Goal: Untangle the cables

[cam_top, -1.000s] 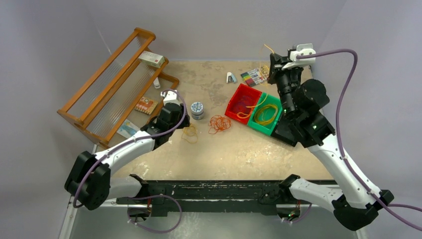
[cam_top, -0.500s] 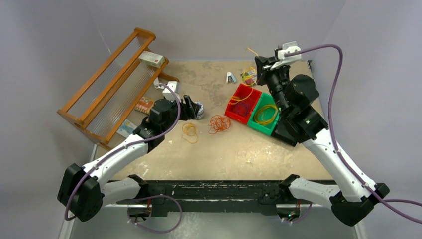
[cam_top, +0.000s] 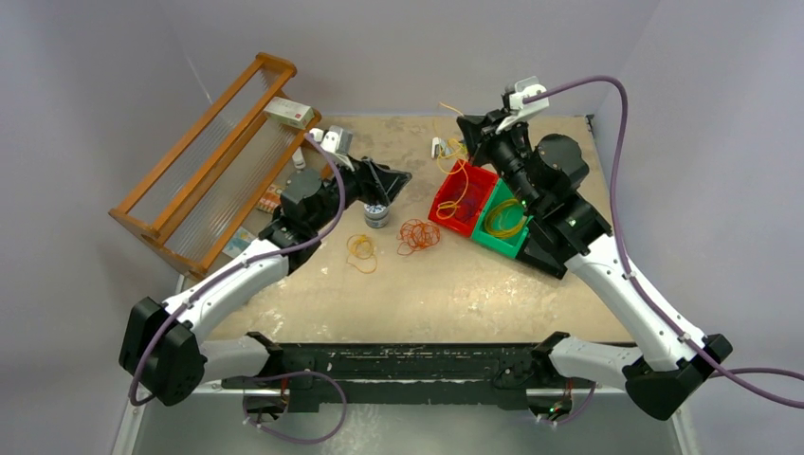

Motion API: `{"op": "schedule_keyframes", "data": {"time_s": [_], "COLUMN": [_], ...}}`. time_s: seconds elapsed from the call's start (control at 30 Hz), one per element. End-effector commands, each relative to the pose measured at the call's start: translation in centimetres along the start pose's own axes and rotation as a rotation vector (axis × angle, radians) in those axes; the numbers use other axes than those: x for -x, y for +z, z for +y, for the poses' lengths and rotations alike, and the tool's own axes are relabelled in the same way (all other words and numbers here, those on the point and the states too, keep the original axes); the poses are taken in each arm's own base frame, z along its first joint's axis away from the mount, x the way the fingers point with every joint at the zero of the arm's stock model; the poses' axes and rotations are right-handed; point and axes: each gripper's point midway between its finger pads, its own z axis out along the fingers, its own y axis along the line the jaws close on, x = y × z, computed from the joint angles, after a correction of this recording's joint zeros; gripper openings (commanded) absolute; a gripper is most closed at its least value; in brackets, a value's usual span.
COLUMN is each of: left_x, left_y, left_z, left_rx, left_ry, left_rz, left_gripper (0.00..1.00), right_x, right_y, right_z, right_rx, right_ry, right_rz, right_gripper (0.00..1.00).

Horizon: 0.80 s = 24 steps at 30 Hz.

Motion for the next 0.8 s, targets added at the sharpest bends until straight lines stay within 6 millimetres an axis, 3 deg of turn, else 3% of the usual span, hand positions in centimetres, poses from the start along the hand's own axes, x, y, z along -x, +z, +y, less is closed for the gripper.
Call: {"op": "schedule_keyframes", "data": {"time_s": [0.0,0.5,0.67,0.77], "left_x": [3.9,3.3,2.8,2.9], "left_y": [0.7,3.9,5.1,5.6], "left_z": [-5.0,-7.2,-6.8,-6.7], "left_rx": [-0.212,-0.327,-0.318,-0.318], "left_ry": [-0.034,-0.109,-0.117,-0.124], "left_rz": [-0.104,-0.103,-0.100,-0.103], "left_gripper": [0.68,0.64,0.46,0.26], "right_x": [2.6,2.2,2.0,2.0], "right_y": [-0.2,0.0,-0.2,-0.3], "right_z": [1.6,2.7,3.1,3.2], "right_rx": [0.075,0.135,0.156,0.161], "right_ry": [0.064,0.093,0.098,0.099], "right_rz": [-0.073,-0.069,-0.067,-0.067], "right_gripper": [0.00,0.00,0.00,0.00]}}
